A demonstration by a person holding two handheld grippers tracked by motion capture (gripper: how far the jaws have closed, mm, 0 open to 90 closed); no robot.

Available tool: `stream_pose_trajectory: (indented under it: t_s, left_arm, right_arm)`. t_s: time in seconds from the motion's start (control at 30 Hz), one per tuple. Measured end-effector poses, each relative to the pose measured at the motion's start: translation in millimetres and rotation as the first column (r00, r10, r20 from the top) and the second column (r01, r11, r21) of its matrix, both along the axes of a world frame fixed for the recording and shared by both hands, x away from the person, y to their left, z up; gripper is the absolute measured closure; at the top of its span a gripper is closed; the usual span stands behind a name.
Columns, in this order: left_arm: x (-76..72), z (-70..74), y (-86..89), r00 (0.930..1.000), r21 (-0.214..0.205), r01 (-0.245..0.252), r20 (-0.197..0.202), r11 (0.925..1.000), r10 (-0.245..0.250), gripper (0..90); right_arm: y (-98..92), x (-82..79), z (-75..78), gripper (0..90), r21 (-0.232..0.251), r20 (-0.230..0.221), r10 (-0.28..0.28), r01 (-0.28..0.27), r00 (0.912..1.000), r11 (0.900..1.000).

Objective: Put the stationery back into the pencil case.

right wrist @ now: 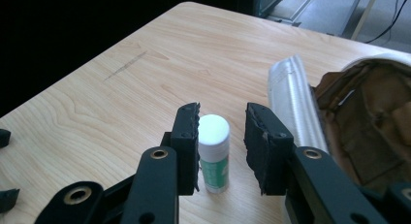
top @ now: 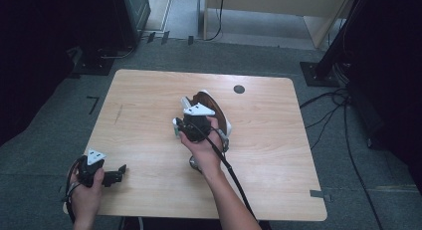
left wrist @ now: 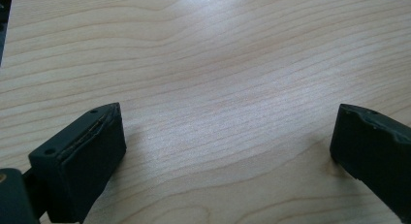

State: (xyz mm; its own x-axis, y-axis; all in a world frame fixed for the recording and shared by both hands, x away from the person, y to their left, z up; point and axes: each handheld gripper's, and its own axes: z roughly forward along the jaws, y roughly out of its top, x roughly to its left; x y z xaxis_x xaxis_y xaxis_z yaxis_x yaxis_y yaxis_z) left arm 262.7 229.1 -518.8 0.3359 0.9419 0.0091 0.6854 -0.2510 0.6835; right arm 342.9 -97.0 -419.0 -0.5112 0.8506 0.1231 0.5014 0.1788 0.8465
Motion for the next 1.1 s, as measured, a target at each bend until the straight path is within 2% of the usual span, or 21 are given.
stream_pose_trajectory:
  t_s: [0.17, 0.33, 0.4, 0.83, 1.1]
  left_arm:
    - [0.0, 0.0, 0.1, 1.0000, 0.000, 0.001, -0.001, 1.0000, -0.001, 0.0]
    - [-0.1, 0.1, 0.0, 1.0000, 0.000, 0.000, 0.000, 1.0000, 0.000, 0.0]
    - [0.0, 0.0, 0.0, 1.0000, 0.000, 0.000, 0.000, 1.0000, 0.000, 0.0]
    - [0.0, 0.0, 0.0, 1.0000, 0.000, 0.000, -0.001, 1.0000, 0.000, 0.0]
    - [0.0, 0.1, 0.1, 1.0000, 0.001, 0.001, -0.001, 1.0000, -0.001, 0.0]
  right_arm:
    - [10.6, 5.6, -8.5, 61.7, 0.002, -0.029, -0.027, 0.027, 0.9992, 0.9996]
    - [17.7, 10.8, -16.2, 60.8, -0.039, -0.036, -0.068, 0.067, 0.9970, 0.9970]
    - [19.6, 12.7, -18.8, 59.9, -0.033, -0.047, -0.073, 0.071, 0.9962, 0.9969]
    - [34.8, 20.4, -28.9, 59.8, -0.084, -0.062, -0.074, 0.069, 0.9953, 0.9941]
    - [37.5, 21.6, -33.8, 64.9, -0.105, -0.074, -0.077, 0.069, 0.9943, 0.9921]
